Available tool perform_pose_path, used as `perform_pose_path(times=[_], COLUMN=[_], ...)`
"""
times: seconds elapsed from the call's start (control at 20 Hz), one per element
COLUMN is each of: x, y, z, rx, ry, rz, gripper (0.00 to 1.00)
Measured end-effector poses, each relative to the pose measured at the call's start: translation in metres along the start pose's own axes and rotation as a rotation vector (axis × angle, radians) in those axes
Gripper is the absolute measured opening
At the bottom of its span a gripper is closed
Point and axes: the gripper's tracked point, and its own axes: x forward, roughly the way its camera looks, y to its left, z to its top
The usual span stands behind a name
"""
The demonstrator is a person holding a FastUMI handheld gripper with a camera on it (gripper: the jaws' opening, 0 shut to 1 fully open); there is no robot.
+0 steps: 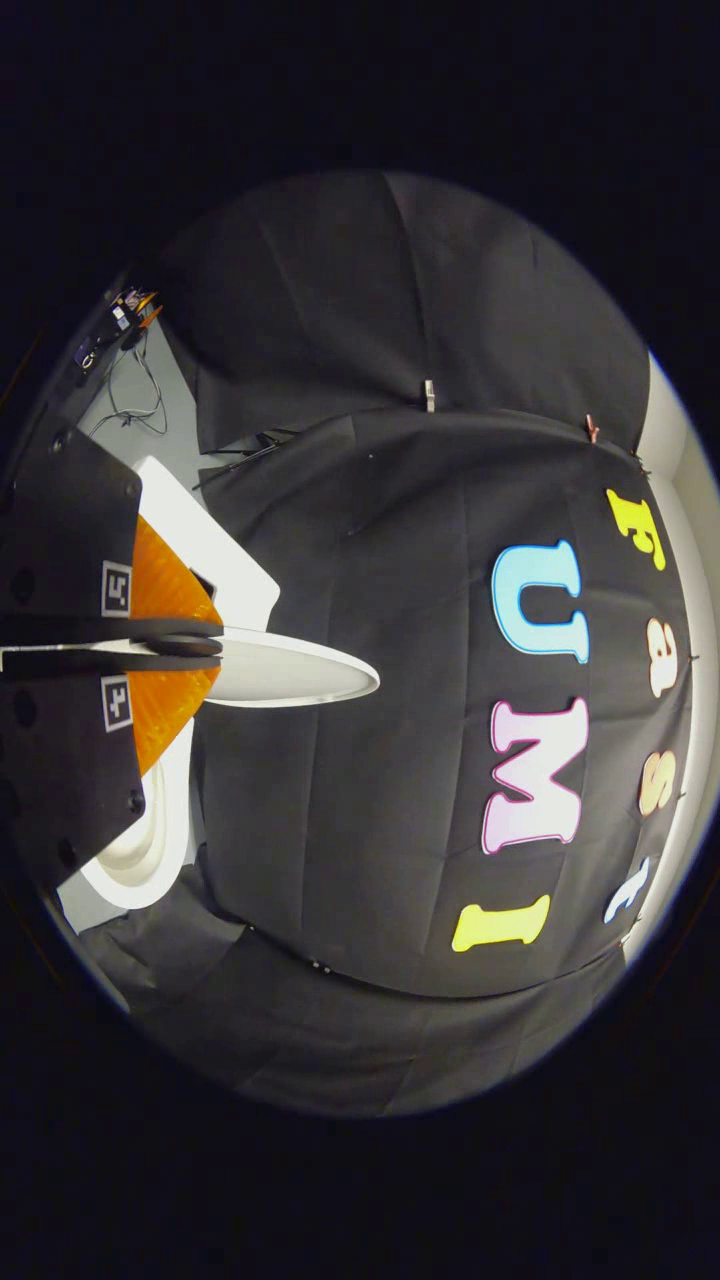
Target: Open the toilet lid.
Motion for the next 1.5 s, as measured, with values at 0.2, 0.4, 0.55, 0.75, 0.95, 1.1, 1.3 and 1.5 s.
perform_pose_path(times=[0.2, 0.4, 0.55, 0.75, 0.95, 1.1, 1.3, 1.5], x=[0.005, 0.007, 0.009, 0.0, -0.016, -0.035, -0.071, -0.115], y=[0.018, 0.025, 0.04, 0.044, 0.037, 0.023, -0.006, -0.054], z=[-0.002, -0.002, -0.004, -0.002, 0.01, 0.031, 0.067, 0.109], rx=[-0.006, -0.02, -0.009, 0.023, 0.044, 0.053, 0.068, 0.073], ry=[0.005, 0.011, 0.016, 0.016, -0.008, -0.049, -0.135, -0.245], rz=[0.02, 0.015, 0.077, 0.127, 0.151, 0.164, 0.185, 0.171], gripper=[0.07, 0.07, 0.21, 0.68, 0.98, 0.98, 0.98, 0.98])
